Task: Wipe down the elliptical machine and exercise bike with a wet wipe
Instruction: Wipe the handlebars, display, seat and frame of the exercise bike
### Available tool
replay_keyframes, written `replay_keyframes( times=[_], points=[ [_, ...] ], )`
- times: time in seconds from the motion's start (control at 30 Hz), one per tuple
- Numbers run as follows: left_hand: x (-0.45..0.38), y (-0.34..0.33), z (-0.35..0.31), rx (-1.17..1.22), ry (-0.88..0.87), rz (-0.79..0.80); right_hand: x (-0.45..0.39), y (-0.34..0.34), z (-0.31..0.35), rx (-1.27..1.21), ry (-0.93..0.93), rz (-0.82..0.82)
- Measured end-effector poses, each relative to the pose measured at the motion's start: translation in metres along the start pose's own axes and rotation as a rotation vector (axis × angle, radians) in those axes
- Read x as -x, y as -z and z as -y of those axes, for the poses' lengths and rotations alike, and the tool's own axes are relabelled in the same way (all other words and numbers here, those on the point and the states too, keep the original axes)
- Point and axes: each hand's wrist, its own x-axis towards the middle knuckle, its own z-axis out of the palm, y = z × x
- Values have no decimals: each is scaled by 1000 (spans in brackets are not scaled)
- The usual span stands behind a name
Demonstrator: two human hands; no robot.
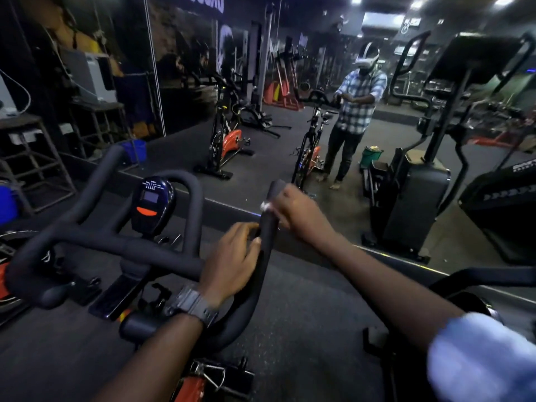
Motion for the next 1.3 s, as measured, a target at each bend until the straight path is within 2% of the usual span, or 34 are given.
replay_keyframes(
  times=[0.03,0.1,0.17,0.23,0.3,0.33,0.43,0.5,0.67,0.73,0.8,0.83,0.93,1.03,1.07,1.1,1.13,1.17,1.23,1.3],
  points=[
    [-6,-5,-4,30,5,-7,-16,4,-13,17,-61,-99],
    [-17,-13,-7,110,60,-89,-22,-3,-16,12,-156,-156],
    [-24,-15,-4,202,121,-152,8,-19,9,-49,-90,-79],
    [-26,-13,0,297,173,-156,49,-31,30,-110,61,77],
    [-30,-11,3,331,201,-171,52,-30,26,-49,163,158],
    [-34,-10,3,325,207,-162,35,-29,16,-13,137,110],
    [-52,-8,-2,270,186,-101,-30,-16,-18,47,-158,-161],
    [-64,-2,-7,215,142,-60,-39,-20,-18,35,-271,-220],
    [-81,4,-6,232,-23,-37,44,-47,43,-117,-237,-151],
    [-77,0,-4,243,-78,-54,24,-50,27,-88,-349,-237],
    [-72,-6,0,266,-102,-102,-24,-40,4,-77,-534,-399],
    [-70,-6,1,278,-105,-115,-44,-34,-5,-116,-599,-399],
    [-68,-3,-1,270,-88,-116,-62,-34,-8,-246,-689,-227],
    [-66,0,-4,266,-98,-92,-40,-47,-5,-326,-758,-345],
    [-67,5,-1,261,-102,-91,-44,-51,-5,-416,-821,-414],
    [-68,7,1,259,-111,-86,-51,-51,-6,-608,-938,-501],
    [-69,5,1,264,-116,-76,-58,-46,-8,-877,-1077,-570],
    [-69,5,3,278,-108,-73,-64,-41,-8,-1162,-1173,-573],
    [-70,6,6,294,-91,-69,-62,-37,0,-1536,-1224,-510],
    [-68,8,5,291,-107,-55,-45,-42,9,-1676,-1195,-542]
  ],
)
